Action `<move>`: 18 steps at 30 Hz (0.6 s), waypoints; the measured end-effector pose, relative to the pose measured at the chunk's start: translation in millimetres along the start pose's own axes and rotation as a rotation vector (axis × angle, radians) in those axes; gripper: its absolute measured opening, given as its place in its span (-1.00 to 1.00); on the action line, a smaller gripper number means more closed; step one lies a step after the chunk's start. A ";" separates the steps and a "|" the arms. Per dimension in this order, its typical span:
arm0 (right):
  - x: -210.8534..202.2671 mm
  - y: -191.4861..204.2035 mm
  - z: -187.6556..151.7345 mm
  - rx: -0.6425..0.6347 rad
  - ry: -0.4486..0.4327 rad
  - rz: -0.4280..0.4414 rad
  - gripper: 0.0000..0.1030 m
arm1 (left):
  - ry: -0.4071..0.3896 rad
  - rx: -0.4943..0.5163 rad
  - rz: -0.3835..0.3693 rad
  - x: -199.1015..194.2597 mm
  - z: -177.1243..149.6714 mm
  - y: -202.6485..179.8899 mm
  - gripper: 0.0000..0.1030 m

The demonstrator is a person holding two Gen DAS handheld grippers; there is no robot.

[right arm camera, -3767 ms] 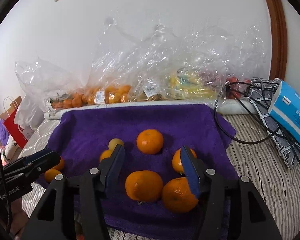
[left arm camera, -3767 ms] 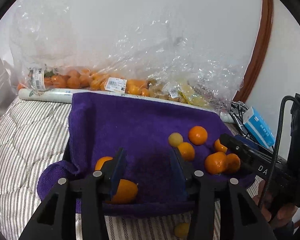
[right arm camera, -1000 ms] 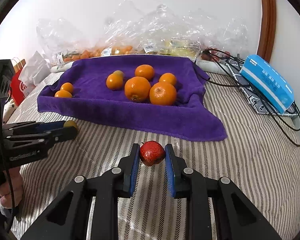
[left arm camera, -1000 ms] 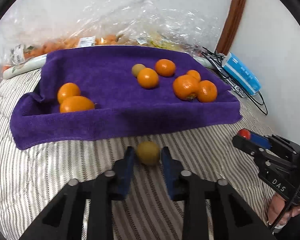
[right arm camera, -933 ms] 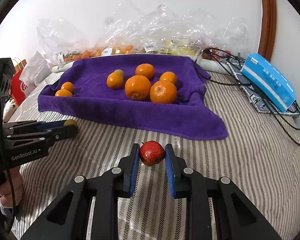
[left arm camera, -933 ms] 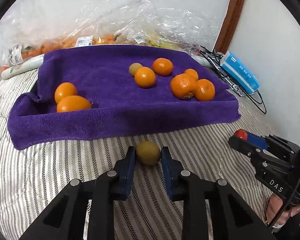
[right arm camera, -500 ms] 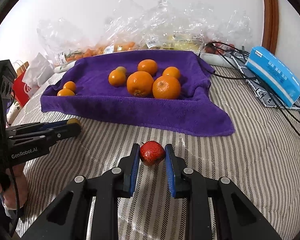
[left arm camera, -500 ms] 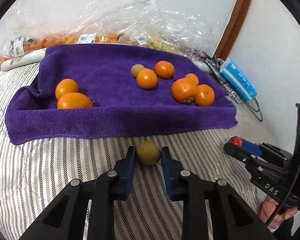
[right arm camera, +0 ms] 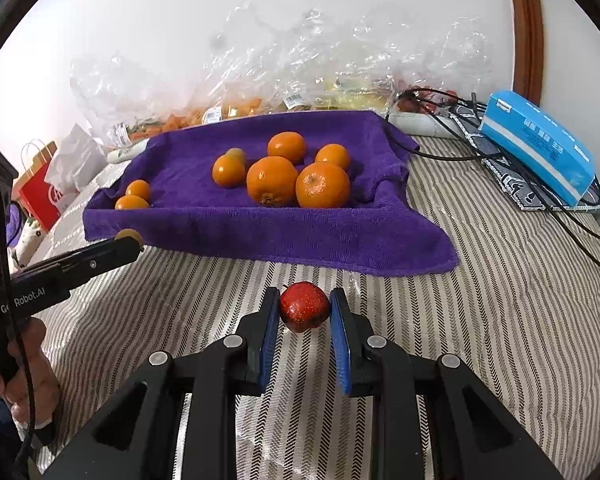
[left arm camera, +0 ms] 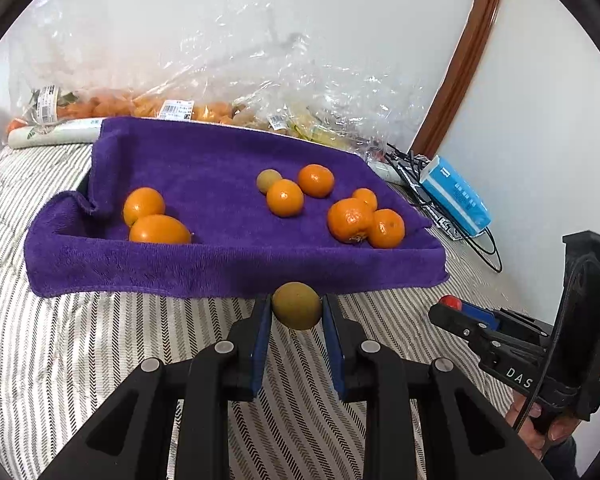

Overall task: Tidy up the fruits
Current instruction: 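Carry the red and yellow-green fruits up over the purple towel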

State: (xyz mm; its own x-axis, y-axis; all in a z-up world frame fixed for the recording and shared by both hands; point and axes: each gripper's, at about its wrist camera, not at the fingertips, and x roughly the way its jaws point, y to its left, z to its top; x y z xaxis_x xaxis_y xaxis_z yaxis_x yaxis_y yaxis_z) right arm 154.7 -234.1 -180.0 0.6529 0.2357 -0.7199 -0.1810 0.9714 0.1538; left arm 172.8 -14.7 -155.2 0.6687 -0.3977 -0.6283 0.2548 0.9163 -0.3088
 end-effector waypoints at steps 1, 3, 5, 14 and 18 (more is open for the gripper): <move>-0.5 0.0 0.4 0.006 0.004 0.006 -0.51 | -0.002 0.002 0.000 -1.3 0.1 -0.2 -0.52; -2.2 2.6 2.2 0.007 0.008 0.007 -0.51 | -0.002 -0.006 -0.003 -3.9 0.9 0.3 -0.52; -8.7 7.9 7.4 -0.005 -0.007 -0.003 -0.51 | -0.007 -0.010 0.014 -8.3 1.5 1.2 -0.52; -39.5 28.3 45.7 -0.064 -0.108 -0.020 -0.51 | -0.043 -0.031 0.051 -41.0 13.5 11.8 -0.52; -41.3 35.0 56.3 -0.061 -0.117 -0.010 -0.51 | -0.039 -0.036 0.084 -50.6 17.4 16.6 -0.52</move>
State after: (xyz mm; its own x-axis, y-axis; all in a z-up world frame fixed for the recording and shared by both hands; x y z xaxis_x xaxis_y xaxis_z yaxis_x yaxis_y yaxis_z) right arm 162.8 -208.1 -106.8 0.7353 0.2316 -0.6369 -0.2164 0.9708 0.1033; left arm 155.4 21.4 -116.1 0.7134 -0.3167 -0.6251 0.1716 0.9438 -0.2824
